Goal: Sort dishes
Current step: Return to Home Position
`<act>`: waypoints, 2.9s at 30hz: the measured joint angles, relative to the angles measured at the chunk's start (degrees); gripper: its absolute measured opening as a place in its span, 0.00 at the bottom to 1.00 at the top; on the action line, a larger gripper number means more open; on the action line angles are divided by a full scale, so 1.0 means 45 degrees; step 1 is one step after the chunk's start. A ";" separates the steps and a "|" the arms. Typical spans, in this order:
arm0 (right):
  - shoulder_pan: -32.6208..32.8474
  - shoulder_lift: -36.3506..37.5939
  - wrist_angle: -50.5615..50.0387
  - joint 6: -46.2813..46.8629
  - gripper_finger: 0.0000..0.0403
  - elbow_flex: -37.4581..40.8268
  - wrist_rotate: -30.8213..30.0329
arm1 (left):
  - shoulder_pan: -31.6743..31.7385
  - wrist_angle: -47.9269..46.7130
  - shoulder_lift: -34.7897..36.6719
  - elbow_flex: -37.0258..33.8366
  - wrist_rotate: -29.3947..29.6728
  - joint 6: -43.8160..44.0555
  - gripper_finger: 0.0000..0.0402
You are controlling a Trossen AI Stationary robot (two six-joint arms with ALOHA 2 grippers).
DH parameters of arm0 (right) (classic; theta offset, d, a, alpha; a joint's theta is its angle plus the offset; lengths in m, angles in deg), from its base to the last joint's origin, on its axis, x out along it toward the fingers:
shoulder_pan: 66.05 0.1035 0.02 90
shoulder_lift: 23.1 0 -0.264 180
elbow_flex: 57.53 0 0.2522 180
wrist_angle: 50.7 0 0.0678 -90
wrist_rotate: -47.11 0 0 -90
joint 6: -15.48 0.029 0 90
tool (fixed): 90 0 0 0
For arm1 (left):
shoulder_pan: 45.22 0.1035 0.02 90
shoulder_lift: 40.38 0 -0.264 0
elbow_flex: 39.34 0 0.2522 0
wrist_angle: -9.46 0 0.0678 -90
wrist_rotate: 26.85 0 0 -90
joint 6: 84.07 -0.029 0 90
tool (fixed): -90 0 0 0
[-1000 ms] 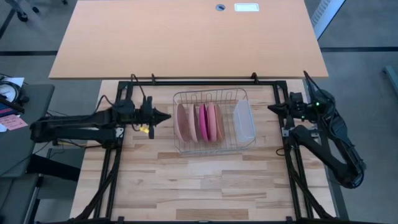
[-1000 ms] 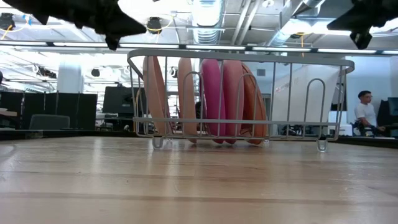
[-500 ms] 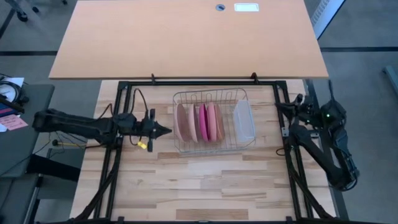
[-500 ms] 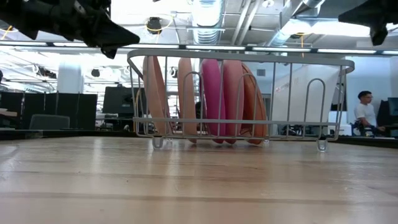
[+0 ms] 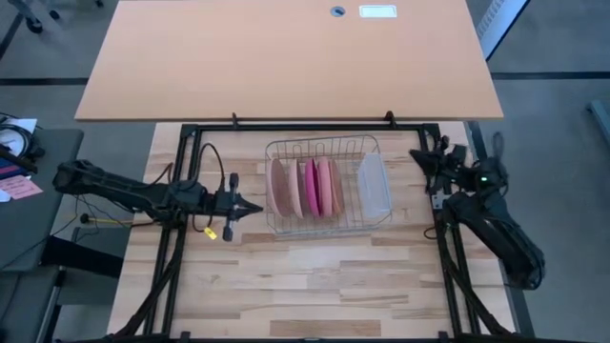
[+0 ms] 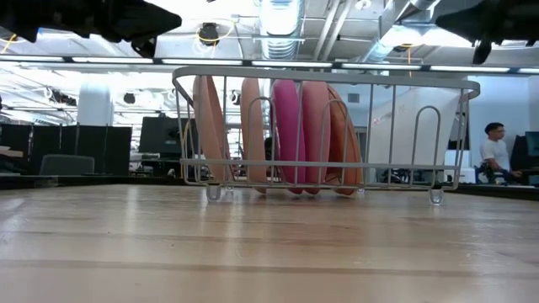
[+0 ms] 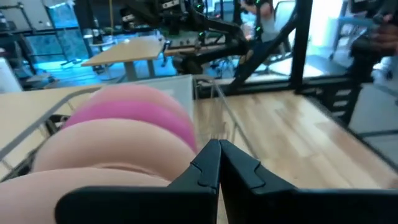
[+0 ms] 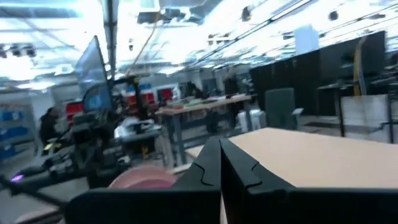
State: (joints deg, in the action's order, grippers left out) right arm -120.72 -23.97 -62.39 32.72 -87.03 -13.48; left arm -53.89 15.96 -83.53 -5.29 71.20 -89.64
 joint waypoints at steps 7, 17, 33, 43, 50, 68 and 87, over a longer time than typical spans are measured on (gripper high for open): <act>0.2105 -0.0013 0.1294 -0.0854 0.00 0.2278 -0.1869 | 0.0280 0.0004 -0.0207 -0.0035 0.0461 -0.1158 0.00; 0.6609 -0.0059 0.1829 -0.2473 0.00 0.3398 -0.6531 | 0.1422 0.2980 -0.0230 -0.1908 0.0627 -0.1286 0.00; 1.0960 -0.0062 0.0233 -0.4438 0.00 0.3418 -0.8890 | 0.2625 0.4477 -0.0221 -0.3454 0.0216 -0.1747 0.00; 1.0744 -0.0057 -0.0113 -0.3179 0.00 0.3423 -0.7107 | 0.3191 0.5333 -0.0221 -0.4371 0.0227 -0.1033 0.00; 1.0737 -0.0052 -0.0121 -0.3328 0.00 0.3427 -0.6892 | 0.3323 0.4931 -0.0217 -0.4391 -0.0369 -0.0775 0.00; 1.0737 -0.0052 -0.0103 -0.3471 0.00 0.3437 -0.5796 | 0.3318 0.4517 0.1130 -0.4415 -0.1076 -0.0688 0.00; 1.0733 -0.0052 -0.0110 -0.3291 0.00 0.3442 -0.5596 | 0.3318 -0.0893 0.6663 -0.4420 -0.0776 -0.0514 0.00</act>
State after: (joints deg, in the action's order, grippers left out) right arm -72.42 -24.20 -62.88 17.91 -71.54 -38.67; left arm -38.96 11.94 -53.54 -25.18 67.70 -91.95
